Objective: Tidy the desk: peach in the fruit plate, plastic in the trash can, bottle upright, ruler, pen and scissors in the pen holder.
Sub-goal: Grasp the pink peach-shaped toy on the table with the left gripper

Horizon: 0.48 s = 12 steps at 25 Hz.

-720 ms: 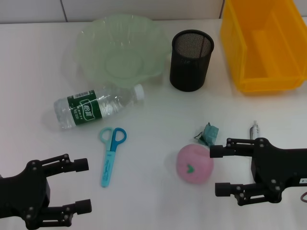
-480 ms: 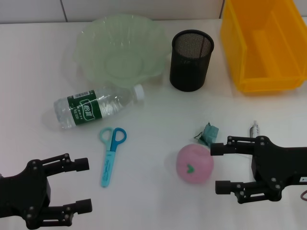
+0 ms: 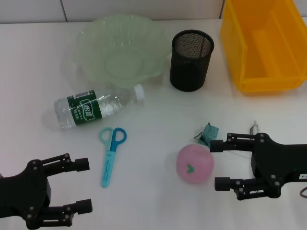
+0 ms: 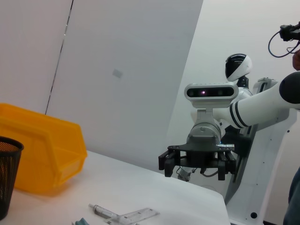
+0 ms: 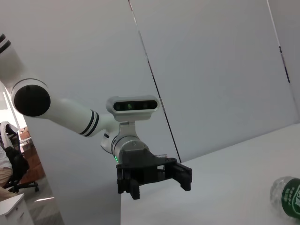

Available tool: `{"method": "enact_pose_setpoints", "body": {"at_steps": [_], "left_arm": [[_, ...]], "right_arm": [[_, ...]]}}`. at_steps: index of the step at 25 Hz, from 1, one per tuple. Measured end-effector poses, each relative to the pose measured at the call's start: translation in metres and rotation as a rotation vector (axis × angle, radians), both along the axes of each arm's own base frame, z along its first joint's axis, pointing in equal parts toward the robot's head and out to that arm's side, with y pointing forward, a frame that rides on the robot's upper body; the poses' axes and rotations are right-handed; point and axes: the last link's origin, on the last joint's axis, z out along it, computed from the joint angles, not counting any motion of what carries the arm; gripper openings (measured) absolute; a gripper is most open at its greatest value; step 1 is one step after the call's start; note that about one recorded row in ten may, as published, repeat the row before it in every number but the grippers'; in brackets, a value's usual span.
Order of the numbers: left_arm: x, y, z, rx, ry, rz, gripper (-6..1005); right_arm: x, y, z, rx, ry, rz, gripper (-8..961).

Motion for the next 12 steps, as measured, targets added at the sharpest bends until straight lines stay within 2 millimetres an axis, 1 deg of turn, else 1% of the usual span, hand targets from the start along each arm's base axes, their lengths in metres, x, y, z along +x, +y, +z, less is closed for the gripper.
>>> {"method": "enact_pose_setpoints", "body": {"at_steps": [4,9,10,11,12], "left_arm": [[0.0,0.001,0.0,0.0,0.0,-0.002,829],[0.007,0.007,-0.004,-0.006,-0.006,-0.019,829],[0.011,0.013,-0.008,-0.021,-0.001,-0.027,829],[0.011,0.013,-0.008,-0.021,-0.001,-0.027,829],[0.015,0.017,-0.011,-0.034,0.005,-0.031,830]], "right_arm": [[0.0,0.001,0.001,0.006,-0.003,0.0,790],[0.01,0.001,0.002,0.034,-0.037,-0.038,790],[0.019,-0.002,0.003,0.052,-0.063,-0.069,790],[0.019,-0.002,0.003,0.052,-0.063,-0.069,790],[0.028,-0.006,0.005,0.071,-0.089,-0.097,791]]}}
